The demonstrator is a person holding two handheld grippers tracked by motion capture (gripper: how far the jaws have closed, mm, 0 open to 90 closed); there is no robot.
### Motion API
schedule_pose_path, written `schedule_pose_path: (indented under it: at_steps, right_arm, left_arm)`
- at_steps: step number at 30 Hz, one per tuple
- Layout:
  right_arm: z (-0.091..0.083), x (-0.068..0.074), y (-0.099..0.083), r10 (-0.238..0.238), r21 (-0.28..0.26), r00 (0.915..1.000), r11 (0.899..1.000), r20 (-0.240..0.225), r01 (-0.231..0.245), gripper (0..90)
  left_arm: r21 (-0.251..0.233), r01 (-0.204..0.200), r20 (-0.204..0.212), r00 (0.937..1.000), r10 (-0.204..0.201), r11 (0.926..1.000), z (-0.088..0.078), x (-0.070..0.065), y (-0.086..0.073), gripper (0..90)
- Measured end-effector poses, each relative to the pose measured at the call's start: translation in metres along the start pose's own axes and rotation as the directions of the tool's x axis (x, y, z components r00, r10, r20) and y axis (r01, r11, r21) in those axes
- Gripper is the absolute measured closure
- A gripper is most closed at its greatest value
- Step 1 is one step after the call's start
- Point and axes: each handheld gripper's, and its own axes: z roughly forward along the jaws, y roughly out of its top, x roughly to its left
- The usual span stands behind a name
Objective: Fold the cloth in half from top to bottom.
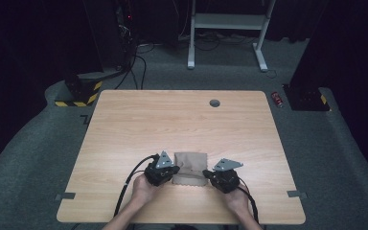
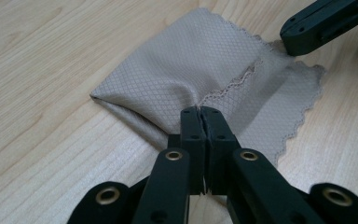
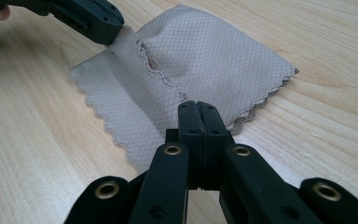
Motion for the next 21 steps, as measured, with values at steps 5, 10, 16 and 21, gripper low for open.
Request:
schedule_pose_path:
  at_steps: [5,10,16,21]
  right_arm:
    - [-0.002,0.004,-0.002,-0.015,0.0,0.9999,1.0,-0.005,0.015,89.7]
    - [-0.001,0.007,-0.008,-0.019,0.003,0.9998,1.0,-0.005,0.019,89.6]
    - [-0.001,0.007,-0.012,-0.015,-0.004,0.9999,1.0,-0.006,0.015,89.2]
    - [-0.001,0.007,-0.013,-0.013,-0.005,0.9999,1.0,-0.011,0.013,88.8]
  left_arm:
    - [-0.008,0.003,0.001,1.0,-0.003,1.0,-0.002,-0.002,-0.002,88.0]
    - [-0.006,-0.001,-0.001,1.0,0.001,1.0,-0.002,-0.004,-0.006,87.7]
    - [0.003,-0.007,-0.006,1.0,0.007,1.0,-0.004,-0.006,-0.01,87.2]
    - [0.004,-0.002,-0.003,1.0,0.002,1.0,-0.004,-0.007,-0.013,87.1]
